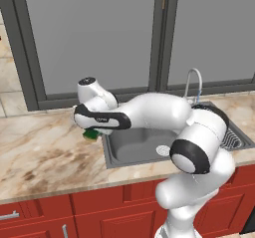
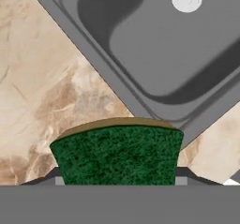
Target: Soak the sponge with water for a few seconds and then drop it inside the sink.
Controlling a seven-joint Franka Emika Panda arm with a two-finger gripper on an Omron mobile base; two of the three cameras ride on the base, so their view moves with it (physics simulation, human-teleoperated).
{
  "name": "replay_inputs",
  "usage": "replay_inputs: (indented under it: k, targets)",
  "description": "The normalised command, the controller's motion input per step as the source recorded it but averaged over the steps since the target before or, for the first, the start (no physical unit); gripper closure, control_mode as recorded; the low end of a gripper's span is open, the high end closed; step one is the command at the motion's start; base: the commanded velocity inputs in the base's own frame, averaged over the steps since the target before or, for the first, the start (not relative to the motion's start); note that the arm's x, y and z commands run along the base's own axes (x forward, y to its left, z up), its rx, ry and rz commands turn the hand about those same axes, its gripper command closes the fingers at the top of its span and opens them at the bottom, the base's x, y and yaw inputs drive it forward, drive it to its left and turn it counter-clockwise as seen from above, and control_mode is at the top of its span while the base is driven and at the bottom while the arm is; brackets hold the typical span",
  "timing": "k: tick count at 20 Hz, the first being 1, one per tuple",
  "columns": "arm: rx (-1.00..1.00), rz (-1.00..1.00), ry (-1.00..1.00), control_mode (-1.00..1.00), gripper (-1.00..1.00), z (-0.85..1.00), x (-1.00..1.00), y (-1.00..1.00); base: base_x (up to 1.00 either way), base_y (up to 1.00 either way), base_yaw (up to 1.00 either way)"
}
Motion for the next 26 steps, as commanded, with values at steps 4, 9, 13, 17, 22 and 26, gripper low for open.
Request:
replay_inputs:
  k: [4, 9, 13, 17, 22, 26]
  targets:
    - [0.00, 0.02, -0.20, -1.00, 1.00, 0.07, 0.00, -0.45, 0.00, 0.00, 0.00]
    - [0.00, 0.01, -0.16, -1.00, 1.00, 0.17, 0.00, -0.46, 0.00, 0.00, 0.00]
    - [0.00, 0.00, -0.14, -1.00, 1.00, 0.11, 0.00, -0.48, 0.00, 0.00, 0.00]
    - [0.00, 0.00, -0.13, -1.00, 1.00, 0.01, 0.00, -0.52, 0.00, 0.00, 0.00]
    - [0.00, 0.00, -0.09, -1.00, 1.00, 0.00, 0.00, -0.51, 0.00, 0.00, 0.00]
    - [0.00, -0.01, -0.08, -1.00, 1.00, 0.00, 0.01, -0.47, 0.00, 0.00, 0.00]
